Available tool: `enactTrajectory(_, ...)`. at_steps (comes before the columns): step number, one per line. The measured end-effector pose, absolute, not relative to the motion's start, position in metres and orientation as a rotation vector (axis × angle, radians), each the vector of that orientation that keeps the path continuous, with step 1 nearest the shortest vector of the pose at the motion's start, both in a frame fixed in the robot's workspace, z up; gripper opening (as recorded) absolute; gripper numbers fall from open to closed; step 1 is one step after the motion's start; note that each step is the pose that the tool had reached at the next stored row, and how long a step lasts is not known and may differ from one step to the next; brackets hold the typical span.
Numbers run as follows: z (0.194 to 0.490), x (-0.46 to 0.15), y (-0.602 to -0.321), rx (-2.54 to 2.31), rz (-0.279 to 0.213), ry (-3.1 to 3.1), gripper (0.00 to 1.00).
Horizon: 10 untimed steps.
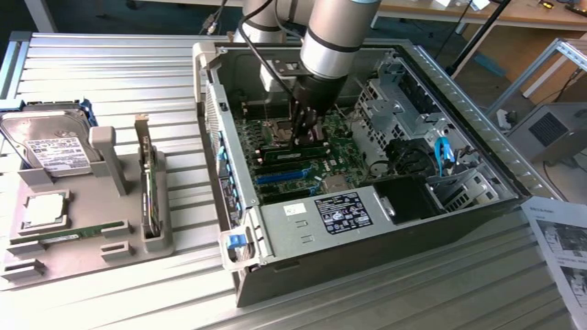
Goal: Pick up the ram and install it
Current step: 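Press down the ram until it locks into place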
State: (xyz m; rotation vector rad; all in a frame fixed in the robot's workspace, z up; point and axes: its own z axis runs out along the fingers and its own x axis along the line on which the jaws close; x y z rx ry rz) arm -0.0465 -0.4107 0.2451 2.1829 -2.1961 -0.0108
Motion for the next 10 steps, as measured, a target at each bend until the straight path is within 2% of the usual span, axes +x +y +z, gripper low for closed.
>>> enactTrajectory(10,0.2397,-0.0469,-0.4108,2.183,-0.011,-2.196,0.11)
